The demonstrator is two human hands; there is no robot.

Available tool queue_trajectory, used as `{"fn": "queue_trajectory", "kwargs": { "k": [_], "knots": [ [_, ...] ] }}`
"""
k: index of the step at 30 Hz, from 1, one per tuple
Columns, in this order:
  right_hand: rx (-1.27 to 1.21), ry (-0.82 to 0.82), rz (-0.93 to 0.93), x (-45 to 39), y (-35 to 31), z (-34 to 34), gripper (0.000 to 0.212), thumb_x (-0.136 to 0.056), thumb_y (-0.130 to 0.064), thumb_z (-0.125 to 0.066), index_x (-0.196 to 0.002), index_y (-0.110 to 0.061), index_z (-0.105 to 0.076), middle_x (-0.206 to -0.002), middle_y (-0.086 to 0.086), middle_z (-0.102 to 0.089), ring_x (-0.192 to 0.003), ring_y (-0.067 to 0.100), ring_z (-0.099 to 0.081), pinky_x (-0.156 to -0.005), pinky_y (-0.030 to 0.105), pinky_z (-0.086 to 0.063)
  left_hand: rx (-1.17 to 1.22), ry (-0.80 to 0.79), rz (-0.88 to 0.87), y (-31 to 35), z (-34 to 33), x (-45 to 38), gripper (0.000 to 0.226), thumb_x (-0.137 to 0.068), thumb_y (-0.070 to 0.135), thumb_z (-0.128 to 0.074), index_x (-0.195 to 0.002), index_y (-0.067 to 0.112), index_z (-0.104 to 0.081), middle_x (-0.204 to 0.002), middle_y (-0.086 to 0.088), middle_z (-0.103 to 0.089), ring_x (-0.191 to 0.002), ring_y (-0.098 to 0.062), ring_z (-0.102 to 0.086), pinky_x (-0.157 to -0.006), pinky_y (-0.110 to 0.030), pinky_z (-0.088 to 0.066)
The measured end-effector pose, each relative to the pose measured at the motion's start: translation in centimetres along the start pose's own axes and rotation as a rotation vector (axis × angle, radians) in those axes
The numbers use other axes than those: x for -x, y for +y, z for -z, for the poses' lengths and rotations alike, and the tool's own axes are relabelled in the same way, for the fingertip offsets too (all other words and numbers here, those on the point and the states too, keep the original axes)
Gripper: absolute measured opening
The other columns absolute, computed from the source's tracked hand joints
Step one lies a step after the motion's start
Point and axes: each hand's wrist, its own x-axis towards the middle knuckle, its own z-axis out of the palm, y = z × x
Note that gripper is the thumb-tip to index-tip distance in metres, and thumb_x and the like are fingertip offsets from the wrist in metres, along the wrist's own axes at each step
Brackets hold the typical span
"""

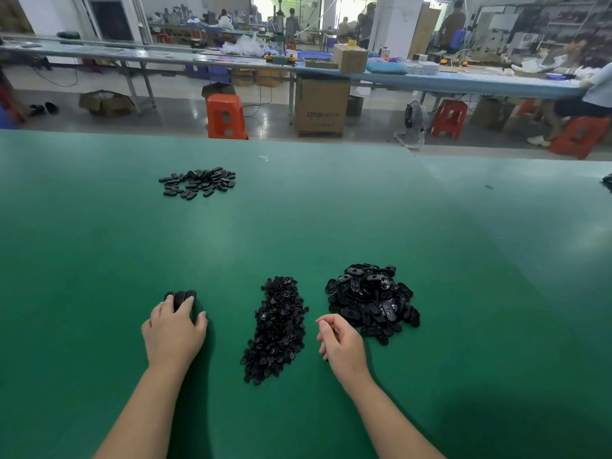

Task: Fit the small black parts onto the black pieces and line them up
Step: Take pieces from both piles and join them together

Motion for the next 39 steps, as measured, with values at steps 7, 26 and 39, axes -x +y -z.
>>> {"fn": "queue_trajectory", "kwargs": {
  "k": [7, 26, 39],
  "knots": [
    [0.016, 0.006, 0.008, 0.0, 0.0, 0.0, 0.018, -0.103, -0.027, -0.054, -0.09, -0.025, -0.067, -0.075, 0.004, -0.066, -0.057, 0.005, -0.057, -0.056, 0.03, -0.049, 0.209, 0.189, -0.345, 3.7, -0.2, 1.5, 0.025, -0.08, -0.001, -0.072, -0.103, 0.008, -0.079, -0.098, -0.015, -0.068, -0.092, -0.035, -0.059, -0.079, -0.044, -0.049],
    [0.126, -0.007, 0.045, 0.1, 0.3, -0.4, 0.018, -0.102, -0.021, -0.055, -0.088, -0.029, -0.065, -0.067, 0.002, -0.061, -0.056, 0.008, -0.051, -0.052, 0.027, -0.041, 0.413, 0.12, -0.187, 5.2, -3.3, 2.9, 0.006, -0.086, 0.02, -0.077, -0.083, 0.015, -0.077, -0.089, 0.002, -0.064, -0.093, -0.022, -0.052, -0.085, -0.038, -0.038],
    [0.391, -0.107, 0.087, -0.8, -0.7, 1.3, 0.013, -0.102, -0.021, -0.055, -0.1, -0.027, -0.066, -0.076, -0.013, -0.065, -0.057, 0.002, -0.048, -0.055, 0.021, -0.043, 0.412, 0.079, -0.173, 5.1, -3.7, 2.7, 0.016, -0.092, 0.021, -0.07, -0.105, 0.016, -0.077, -0.095, 0.004, -0.059, -0.098, -0.019, -0.051, -0.089, -0.034, -0.033]
  ]
}}
